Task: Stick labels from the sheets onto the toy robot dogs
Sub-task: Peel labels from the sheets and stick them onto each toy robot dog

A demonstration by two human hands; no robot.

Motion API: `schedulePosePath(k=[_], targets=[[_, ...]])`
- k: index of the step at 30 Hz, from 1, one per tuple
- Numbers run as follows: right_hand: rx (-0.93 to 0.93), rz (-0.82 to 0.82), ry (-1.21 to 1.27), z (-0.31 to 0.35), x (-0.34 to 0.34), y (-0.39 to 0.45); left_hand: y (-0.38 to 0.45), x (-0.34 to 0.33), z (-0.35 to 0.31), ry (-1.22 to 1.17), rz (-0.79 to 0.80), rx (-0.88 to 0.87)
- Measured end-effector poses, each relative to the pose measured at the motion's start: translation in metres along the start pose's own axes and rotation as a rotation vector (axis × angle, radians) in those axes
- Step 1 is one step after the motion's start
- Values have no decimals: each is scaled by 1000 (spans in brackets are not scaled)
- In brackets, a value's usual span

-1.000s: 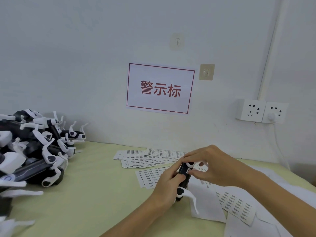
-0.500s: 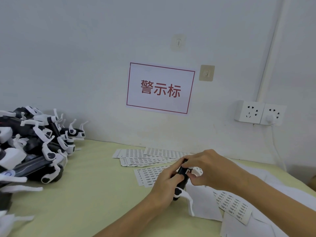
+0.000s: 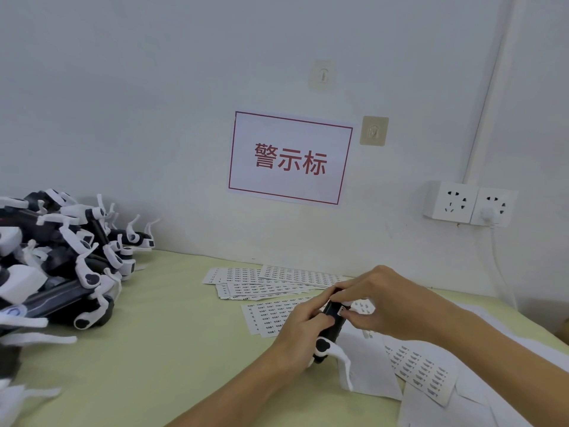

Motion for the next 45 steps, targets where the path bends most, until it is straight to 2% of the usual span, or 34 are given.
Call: schedulePosePath(k=[4, 10, 16, 26, 34, 39, 45], targets=[[-5, 49, -126, 2, -4, 2, 1, 0, 1, -14, 7, 2], [6, 30, -174, 3, -8, 0, 1, -2, 2, 0, 13, 6], [7, -4, -44, 5, 0, 1, -1, -2, -2, -34, 24, 1], [24, -10, -83, 7, -2, 5, 0, -1, -1, -34, -7, 0], [-39, -49, -26, 2, -4, 2, -1, -2, -4, -27, -1, -2], [-33, -24, 36, 1, -2, 2, 0, -2, -3, -16, 9, -4], [-17, -8, -21, 4, -2, 3, 0, -1, -2, 18, 3, -2]])
Point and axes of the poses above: each hand's wrist, its own y-axis towards the middle knuckle, its own x-axis out of the back of the hand, z = x × y, the point moved 8 cm from there along y, towards the middle knuckle, and after that the axes turned 7 degrees about -y, right-handed, at the moved point
